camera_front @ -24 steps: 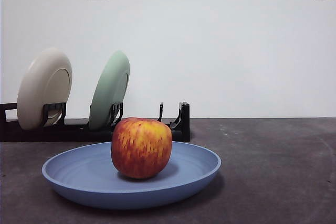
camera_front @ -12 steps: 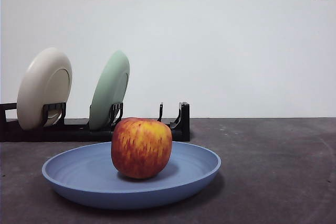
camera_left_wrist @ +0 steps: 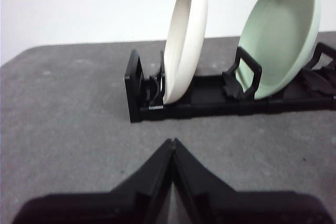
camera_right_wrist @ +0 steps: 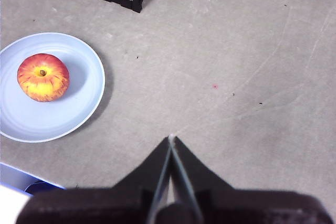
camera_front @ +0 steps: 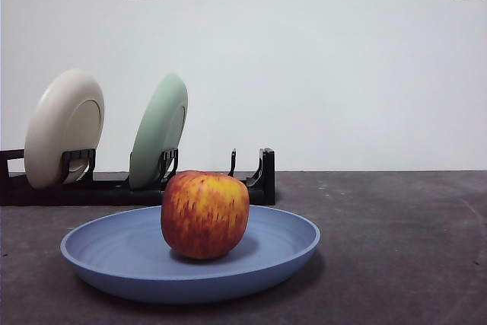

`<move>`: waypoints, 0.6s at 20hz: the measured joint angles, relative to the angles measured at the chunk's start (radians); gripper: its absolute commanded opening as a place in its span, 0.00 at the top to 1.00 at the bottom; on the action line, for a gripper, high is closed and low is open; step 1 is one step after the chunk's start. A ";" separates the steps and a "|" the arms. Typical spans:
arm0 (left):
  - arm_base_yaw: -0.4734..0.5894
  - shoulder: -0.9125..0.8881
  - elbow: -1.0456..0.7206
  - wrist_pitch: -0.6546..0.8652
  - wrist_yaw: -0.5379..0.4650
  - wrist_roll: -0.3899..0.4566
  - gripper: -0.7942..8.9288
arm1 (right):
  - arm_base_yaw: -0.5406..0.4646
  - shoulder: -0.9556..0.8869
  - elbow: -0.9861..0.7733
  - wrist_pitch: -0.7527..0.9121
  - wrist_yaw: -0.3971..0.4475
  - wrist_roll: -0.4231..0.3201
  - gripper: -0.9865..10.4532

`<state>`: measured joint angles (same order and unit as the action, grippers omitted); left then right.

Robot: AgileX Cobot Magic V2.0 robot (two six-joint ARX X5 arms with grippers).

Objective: Take the blue plate from the plate rack,put the plate on the table,take the apple from the table,put the apple in the plate

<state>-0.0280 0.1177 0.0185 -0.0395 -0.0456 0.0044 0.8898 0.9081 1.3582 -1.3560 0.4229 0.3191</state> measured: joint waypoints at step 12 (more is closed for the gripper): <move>0.007 -0.111 0.000 -0.133 0.010 0.002 0.92 | 0.000 0.000 0.000 0.000 0.000 0.000 0.91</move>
<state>-0.0212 0.0063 0.0181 -0.1722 -0.0357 0.0059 0.8898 0.9081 1.3582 -1.3560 0.4229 0.3191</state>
